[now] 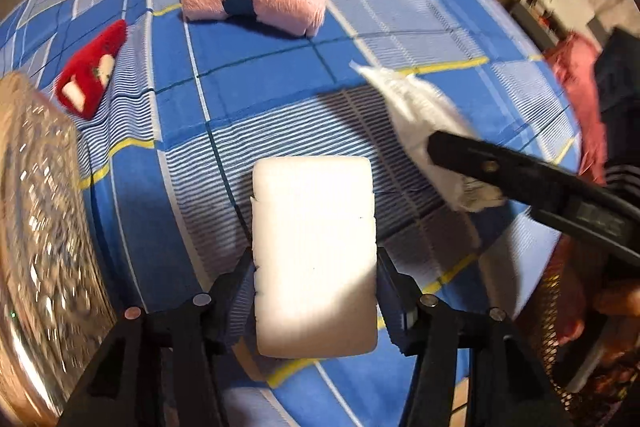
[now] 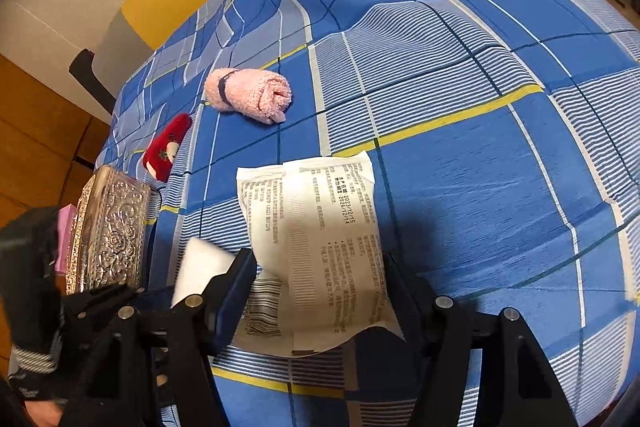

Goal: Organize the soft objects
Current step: 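Carry the white sponge into the gold tray and open the left tool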

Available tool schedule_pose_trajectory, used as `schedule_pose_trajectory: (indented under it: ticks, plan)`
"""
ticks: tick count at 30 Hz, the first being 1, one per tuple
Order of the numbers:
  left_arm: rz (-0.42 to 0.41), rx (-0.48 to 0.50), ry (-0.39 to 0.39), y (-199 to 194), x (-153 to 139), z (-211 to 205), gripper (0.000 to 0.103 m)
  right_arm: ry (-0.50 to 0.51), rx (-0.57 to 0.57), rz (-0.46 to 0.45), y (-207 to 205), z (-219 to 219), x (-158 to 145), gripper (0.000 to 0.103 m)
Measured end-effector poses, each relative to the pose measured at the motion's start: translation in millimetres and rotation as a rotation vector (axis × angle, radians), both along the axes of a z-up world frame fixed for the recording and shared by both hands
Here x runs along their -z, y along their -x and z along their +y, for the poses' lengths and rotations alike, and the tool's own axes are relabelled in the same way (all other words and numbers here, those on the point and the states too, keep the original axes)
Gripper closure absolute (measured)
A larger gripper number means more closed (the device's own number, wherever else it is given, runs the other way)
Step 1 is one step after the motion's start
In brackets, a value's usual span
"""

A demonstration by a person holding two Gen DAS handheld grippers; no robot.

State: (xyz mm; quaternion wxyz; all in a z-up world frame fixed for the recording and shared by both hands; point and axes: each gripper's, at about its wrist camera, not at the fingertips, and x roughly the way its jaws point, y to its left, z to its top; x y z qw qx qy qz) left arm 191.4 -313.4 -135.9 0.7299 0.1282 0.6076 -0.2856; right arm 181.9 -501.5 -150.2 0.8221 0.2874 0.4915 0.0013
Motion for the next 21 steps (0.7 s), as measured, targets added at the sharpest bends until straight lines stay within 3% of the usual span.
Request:
schedule_pose_trajectory:
  ticks: [12, 18, 21]
  plan:
    - [-0.123, -0.069, 0.245, 23, -71, 70, 0.047, 0.080, -0.023, -0.007, 1, 11, 0, 0.037]
    - [-0.214, -0.190, 0.345, 25, -109, 132, 0.047, 0.129, -0.037, -0.010, 3, 17, 0, 0.038]
    - [-0.263, -0.260, 0.350, 18, -113, 162, 0.047, 0.146, -0.040, -0.010, 3, 19, 1, 0.038]
